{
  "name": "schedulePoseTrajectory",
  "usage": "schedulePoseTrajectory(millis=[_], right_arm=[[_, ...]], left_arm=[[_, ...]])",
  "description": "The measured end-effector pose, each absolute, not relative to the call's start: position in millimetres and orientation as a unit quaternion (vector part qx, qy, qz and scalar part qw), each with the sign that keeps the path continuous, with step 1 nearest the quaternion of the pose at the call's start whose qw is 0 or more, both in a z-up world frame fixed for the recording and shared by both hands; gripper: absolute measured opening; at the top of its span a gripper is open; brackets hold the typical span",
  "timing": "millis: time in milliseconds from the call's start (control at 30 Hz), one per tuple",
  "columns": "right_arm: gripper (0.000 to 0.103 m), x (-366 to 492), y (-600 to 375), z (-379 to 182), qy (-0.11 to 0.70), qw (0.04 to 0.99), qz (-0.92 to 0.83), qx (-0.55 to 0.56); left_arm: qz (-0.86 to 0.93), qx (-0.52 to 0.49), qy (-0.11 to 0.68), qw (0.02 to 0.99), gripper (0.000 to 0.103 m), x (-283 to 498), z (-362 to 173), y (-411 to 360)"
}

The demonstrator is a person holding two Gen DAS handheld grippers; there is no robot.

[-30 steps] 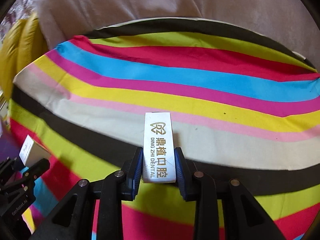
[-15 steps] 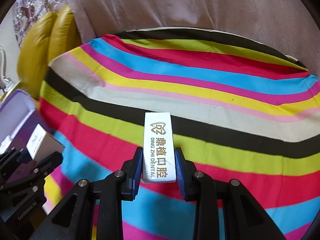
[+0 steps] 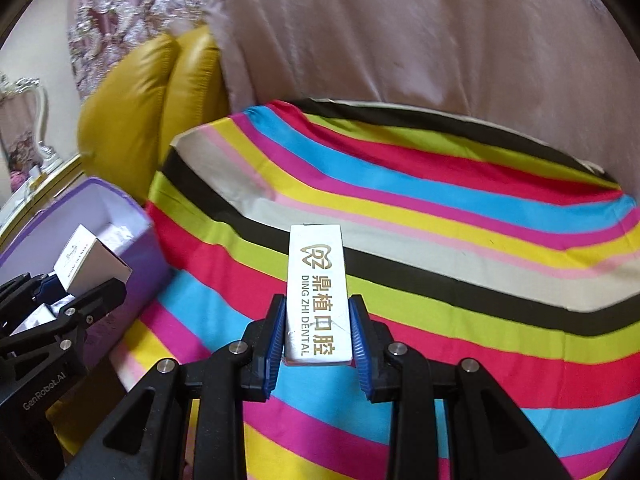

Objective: Organize rigid objects
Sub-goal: 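Lift both held boxes and carry them over the lavender box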

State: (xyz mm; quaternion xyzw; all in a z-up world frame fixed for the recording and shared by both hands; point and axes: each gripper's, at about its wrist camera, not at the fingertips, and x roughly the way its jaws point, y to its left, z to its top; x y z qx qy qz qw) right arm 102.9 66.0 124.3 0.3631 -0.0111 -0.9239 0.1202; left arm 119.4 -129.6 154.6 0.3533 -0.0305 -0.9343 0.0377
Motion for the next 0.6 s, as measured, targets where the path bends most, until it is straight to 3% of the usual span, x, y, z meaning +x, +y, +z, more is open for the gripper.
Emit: schedulePoseTrajectory(millis=[600], right_arm=[[0.032, 116, -108, 179, 0.081, 0.294, -0.894, 0.328]], left_arm=[[-0.933, 0.315, 0.021, 0.174, 0.047, 177, 208, -267]])
